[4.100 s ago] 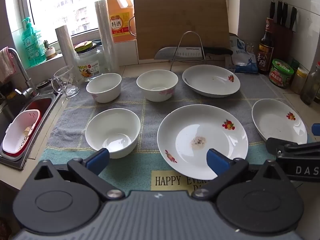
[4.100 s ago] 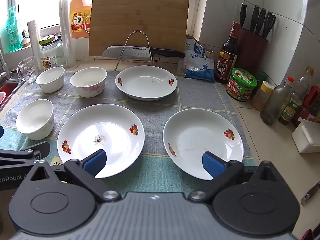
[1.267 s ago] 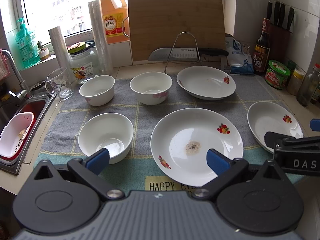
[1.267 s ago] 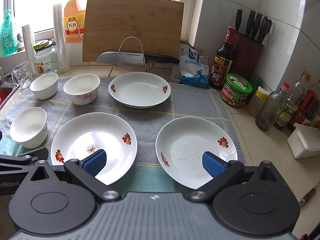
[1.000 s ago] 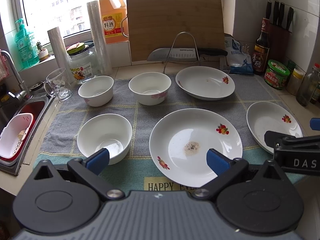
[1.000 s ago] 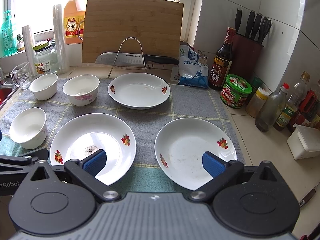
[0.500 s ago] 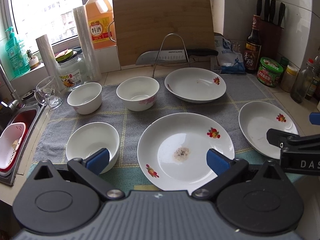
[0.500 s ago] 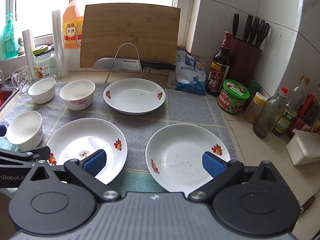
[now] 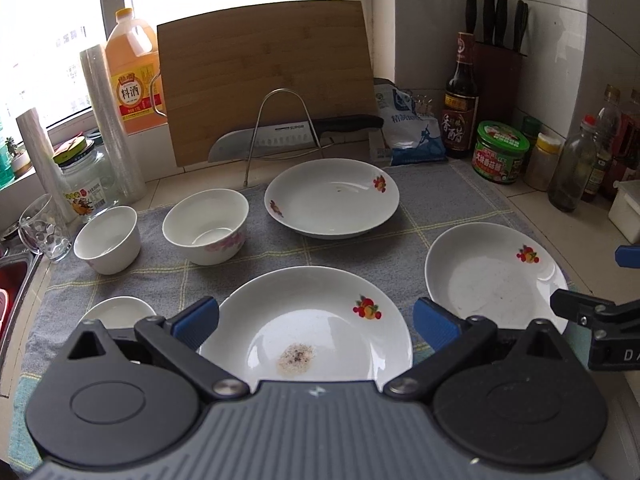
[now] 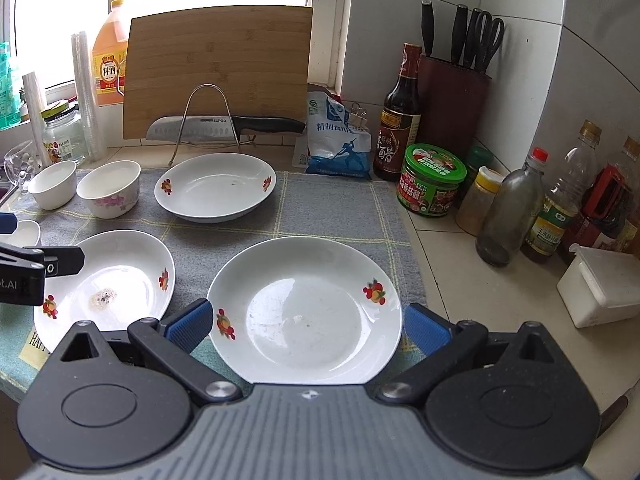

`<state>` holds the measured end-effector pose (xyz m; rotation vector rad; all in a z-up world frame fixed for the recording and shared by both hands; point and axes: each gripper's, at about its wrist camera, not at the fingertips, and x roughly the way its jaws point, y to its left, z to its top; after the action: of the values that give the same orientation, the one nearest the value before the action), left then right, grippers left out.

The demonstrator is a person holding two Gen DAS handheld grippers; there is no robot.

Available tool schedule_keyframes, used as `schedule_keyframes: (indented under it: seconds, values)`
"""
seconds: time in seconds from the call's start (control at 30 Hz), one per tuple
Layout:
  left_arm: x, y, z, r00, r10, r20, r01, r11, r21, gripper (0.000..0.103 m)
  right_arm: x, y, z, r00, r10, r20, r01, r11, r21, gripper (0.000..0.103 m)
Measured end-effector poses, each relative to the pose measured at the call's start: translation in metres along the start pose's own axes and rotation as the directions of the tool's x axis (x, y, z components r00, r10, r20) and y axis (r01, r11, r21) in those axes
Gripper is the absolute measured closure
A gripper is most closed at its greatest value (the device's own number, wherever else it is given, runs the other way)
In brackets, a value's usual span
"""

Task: Organize plates and bowls
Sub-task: 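Move the left tool to the deep floral plate and close on its rim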

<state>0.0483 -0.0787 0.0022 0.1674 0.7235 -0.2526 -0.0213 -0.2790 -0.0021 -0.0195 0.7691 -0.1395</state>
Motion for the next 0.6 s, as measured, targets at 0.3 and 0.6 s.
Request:
schedule_keyframes:
  seconds: [0.3,0.6]
  values:
    - [0.028,-0.033,0.020,0.996,-0.085,-0.018,0.086,0.994,0.066,0.001,0.014,-0.037,-0.032,0.995,0.095,-0.025,-0.096,0.995,-0.022,0.000]
    - [0.059,-0.066,0.031,0.979,-0.192,-0.072,0.203,0.956,0.212,0.001,0.050,-0.043,-0.075,0.985,0.157,-0.076,-0.156,0.988,0.017,0.000]
